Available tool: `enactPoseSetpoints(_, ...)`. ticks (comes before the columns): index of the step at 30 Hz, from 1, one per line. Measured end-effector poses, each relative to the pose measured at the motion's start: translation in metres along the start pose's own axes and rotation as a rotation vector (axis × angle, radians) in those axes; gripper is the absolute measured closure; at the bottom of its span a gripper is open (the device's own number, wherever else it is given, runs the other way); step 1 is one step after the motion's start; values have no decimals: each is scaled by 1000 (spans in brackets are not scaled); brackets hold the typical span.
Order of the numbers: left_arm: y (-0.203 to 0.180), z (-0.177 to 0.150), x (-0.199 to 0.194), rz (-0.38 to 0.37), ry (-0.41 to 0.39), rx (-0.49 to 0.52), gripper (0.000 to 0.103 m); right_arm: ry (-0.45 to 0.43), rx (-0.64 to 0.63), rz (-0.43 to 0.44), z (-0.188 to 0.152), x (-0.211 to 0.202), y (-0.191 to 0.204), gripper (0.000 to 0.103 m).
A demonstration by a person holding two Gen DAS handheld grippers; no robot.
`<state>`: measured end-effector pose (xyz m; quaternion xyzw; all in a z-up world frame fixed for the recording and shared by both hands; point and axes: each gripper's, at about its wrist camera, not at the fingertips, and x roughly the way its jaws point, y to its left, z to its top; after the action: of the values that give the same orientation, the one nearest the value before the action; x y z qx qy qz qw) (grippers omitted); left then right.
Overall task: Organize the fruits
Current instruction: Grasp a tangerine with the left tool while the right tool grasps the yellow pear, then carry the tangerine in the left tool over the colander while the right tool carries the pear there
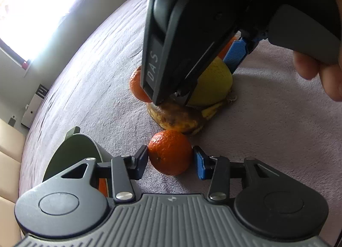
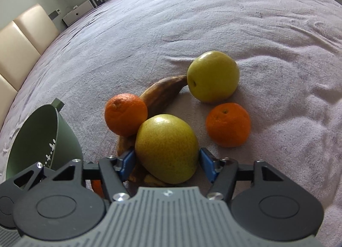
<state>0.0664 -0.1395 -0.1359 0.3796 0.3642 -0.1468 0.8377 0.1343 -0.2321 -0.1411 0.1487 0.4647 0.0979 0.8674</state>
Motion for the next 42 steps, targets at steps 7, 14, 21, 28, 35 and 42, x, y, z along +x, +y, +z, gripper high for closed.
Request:
enactPoseSetpoints(7,8,1,-6,-31,5,-59,53,14,15,-24,-1,-7,0,42)
enactPoseSetpoints(14,22,3,-17,-68,-15,-148,53,25,6,-79,-4,-20,0,42)
enactPoseSetpoints(21,37,5,-28,-103,-33,-222,53,28,-13,-104,-11,-34,0,42)
enactPoseSetpoints(28,47,1,-38,-125,-39,-288,53,36,-14,-119,-20,-46,-3,42)
enactPoseSetpoints(35,65,-3,-55,-151,-68,-376,53,21,-4,-105,-25,-63,-1,42)
enactPoseSetpoints(42,85,-13,-71,-162,-71,-460,53,5,-26,-78,-28,-76,12,42)
